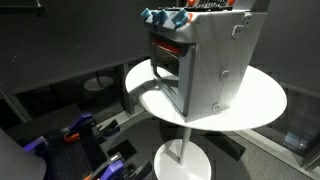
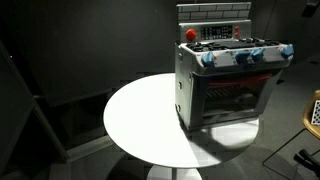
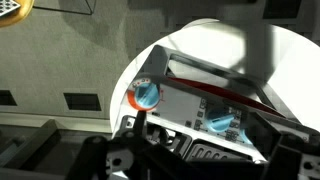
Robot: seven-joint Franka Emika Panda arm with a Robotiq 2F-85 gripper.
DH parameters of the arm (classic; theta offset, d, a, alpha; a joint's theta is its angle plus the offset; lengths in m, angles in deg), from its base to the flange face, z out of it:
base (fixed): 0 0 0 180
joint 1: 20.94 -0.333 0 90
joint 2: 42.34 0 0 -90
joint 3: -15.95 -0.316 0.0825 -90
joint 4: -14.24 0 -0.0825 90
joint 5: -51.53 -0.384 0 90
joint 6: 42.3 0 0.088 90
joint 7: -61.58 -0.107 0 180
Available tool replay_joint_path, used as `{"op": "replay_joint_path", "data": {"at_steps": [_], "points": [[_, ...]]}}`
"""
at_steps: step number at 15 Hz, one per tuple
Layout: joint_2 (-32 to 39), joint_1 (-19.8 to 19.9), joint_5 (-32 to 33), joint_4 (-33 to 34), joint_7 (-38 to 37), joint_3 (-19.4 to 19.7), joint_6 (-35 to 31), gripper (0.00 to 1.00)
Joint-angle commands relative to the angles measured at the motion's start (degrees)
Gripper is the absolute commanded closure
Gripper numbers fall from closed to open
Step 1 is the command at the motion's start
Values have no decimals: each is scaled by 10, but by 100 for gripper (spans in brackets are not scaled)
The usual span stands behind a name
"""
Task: Press the top right orange button on the stove
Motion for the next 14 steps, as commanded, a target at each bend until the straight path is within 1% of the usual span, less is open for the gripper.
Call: {"op": "replay_joint_path", "data": {"at_steps": [1, 4, 7, 11, 14], "points": [[1, -9, 4, 2, -4, 7, 2, 0], [1, -9, 4, 2, -4, 7, 2, 0], [20, 0, 13, 24, -14, 7, -20, 0], [60, 12, 27, 66, -29, 9, -75, 0], [99, 27, 57, 98, -53, 5, -113, 0]]}}
